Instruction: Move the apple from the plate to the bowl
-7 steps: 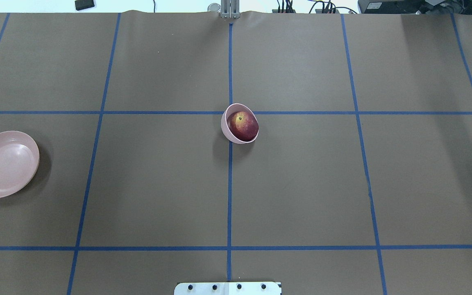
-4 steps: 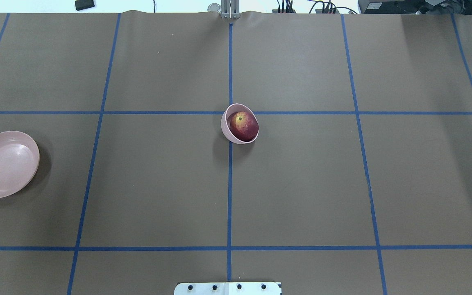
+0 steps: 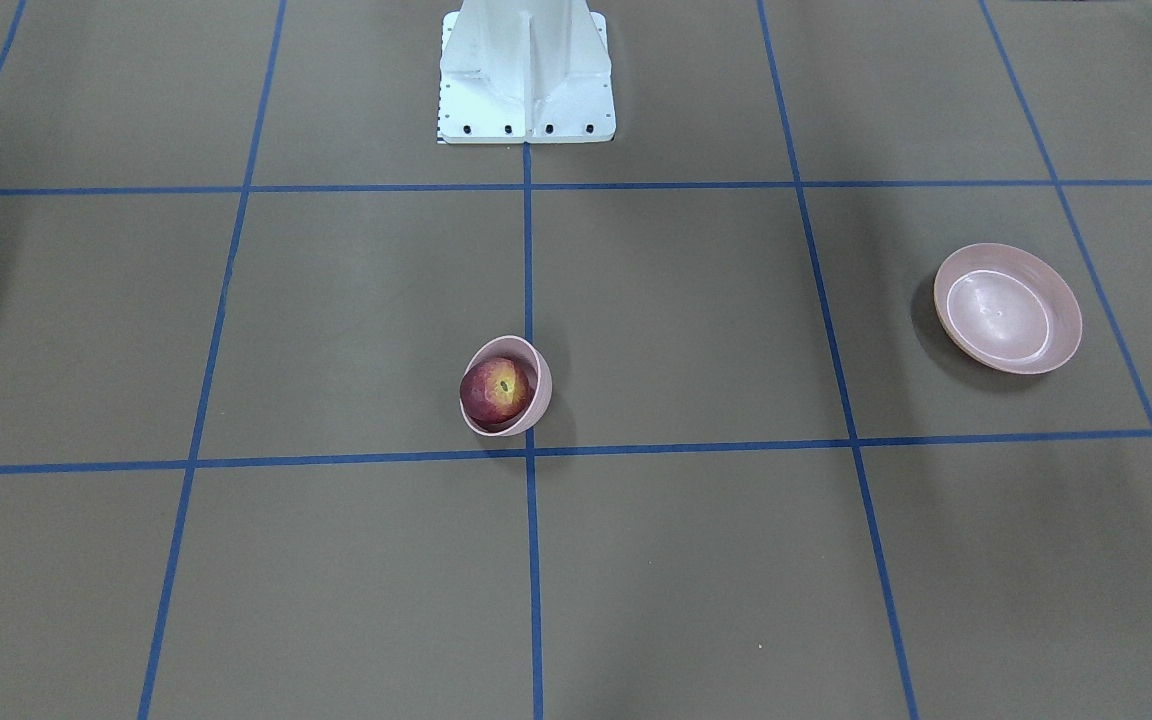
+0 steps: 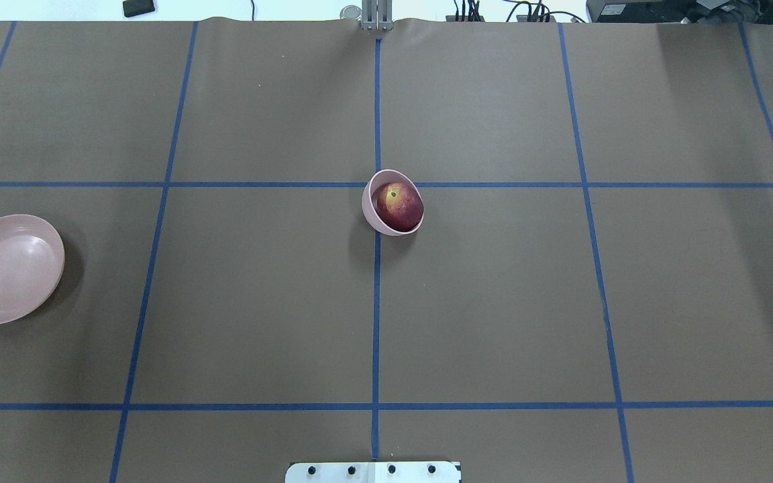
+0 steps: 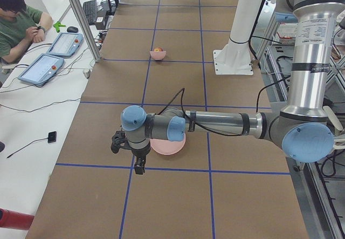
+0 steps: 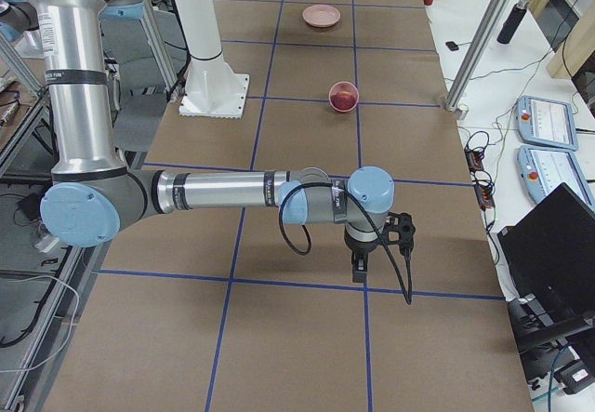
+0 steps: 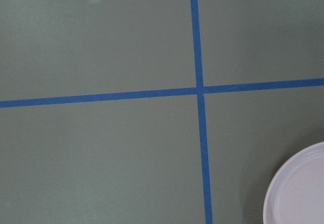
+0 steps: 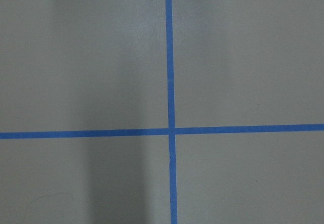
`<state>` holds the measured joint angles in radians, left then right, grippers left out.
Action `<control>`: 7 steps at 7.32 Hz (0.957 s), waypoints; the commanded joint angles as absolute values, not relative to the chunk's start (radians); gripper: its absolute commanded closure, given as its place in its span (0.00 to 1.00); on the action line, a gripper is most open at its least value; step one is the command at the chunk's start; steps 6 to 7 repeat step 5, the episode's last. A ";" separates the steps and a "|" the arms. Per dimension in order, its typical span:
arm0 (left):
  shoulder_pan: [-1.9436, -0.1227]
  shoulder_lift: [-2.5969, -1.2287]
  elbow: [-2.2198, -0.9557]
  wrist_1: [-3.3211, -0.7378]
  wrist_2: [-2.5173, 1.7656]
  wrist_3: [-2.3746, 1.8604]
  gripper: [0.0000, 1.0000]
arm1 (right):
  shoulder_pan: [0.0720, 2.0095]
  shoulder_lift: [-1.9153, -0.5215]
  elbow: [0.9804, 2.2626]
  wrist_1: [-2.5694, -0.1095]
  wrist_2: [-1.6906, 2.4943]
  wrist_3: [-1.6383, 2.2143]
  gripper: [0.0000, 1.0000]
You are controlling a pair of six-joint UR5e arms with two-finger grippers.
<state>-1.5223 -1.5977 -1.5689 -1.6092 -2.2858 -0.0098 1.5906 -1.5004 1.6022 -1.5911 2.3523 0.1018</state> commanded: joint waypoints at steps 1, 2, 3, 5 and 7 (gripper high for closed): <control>-1.522 -1.595 -1.568 -1.611 -2.286 -0.009 0.02 | 1.589 -1.511 1.683 -1.686 2.342 0.109 0.00; -1.522 -1.595 -1.568 -1.611 -2.286 -0.009 0.02 | 1.588 -1.511 1.678 -1.689 2.342 0.109 0.00; -1.522 -1.597 -1.568 -1.609 -2.286 -0.009 0.02 | 1.588 -1.511 1.677 -1.690 2.342 0.107 0.00; -1.522 -1.600 -1.568 -1.606 -2.286 -0.009 0.02 | 1.588 -1.511 1.675 -1.689 2.342 0.106 0.00; -1.522 -1.600 -1.568 -1.606 -2.286 -0.009 0.02 | 1.588 -1.511 1.675 -1.689 2.342 0.106 0.00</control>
